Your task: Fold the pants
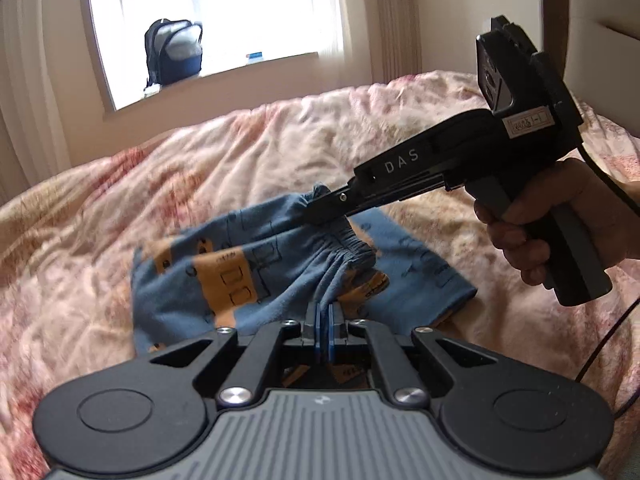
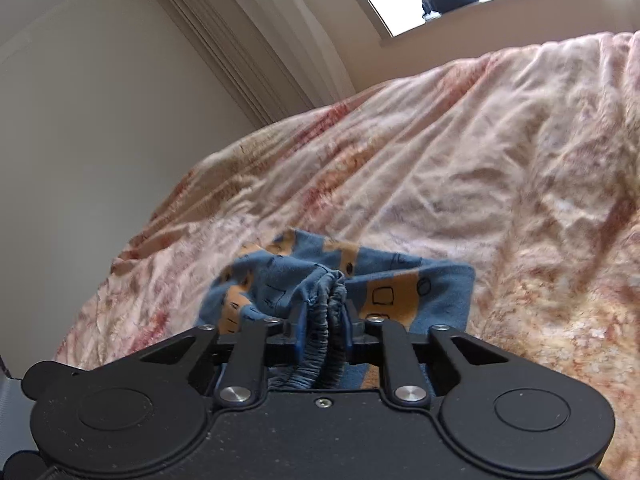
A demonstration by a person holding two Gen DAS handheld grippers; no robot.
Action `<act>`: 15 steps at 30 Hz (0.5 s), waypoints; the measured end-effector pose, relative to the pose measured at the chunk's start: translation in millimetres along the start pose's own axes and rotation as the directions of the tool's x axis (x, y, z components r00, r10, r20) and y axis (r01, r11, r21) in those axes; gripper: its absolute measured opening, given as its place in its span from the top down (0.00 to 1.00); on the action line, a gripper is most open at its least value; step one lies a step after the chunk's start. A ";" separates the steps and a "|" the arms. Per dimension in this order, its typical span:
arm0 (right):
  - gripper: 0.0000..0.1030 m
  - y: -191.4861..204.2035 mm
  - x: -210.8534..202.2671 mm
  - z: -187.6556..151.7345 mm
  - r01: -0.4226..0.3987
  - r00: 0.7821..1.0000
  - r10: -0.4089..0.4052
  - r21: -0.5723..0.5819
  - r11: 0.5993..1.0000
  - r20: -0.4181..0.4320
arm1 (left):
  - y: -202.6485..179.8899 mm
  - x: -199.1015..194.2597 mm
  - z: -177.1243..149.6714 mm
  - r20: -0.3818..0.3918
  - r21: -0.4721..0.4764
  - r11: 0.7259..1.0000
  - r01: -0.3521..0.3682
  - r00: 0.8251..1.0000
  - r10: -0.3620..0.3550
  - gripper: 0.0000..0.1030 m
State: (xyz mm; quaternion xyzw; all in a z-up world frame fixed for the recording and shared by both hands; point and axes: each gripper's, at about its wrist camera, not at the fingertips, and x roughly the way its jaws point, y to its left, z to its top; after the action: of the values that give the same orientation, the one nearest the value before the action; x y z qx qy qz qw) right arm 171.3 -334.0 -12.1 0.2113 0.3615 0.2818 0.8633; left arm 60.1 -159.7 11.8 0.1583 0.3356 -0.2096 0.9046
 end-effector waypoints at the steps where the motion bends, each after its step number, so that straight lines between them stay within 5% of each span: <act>1: 0.85 0.6 -3.8 1.2 -0.001 1.000 0.001 -0.002 1.000 0.011 | -2.4 -3.1 0.3 0.014 0.010 1.000 0.000 1.000 0.000 0.97; 6: 0.85 -0.3 -27.1 6.7 0.008 0.999 -0.009 0.019 1.000 0.040 | -15.4 -5.2 0.0 0.038 0.038 0.999 0.030 0.999 -0.032 0.97; 15: 0.85 -23.2 -42.7 -18.3 0.132 0.990 -0.135 0.095 0.987 0.026 | -21.4 23.7 -16.0 0.008 -0.044 0.989 0.142 0.990 -0.142 0.95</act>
State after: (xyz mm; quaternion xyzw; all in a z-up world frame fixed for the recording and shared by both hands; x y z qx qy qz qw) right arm 140.7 -375.8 -15.6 0.2312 0.3735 0.2026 0.8752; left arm 57.3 -177.8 -18.9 0.1131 0.3483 -0.2663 0.8916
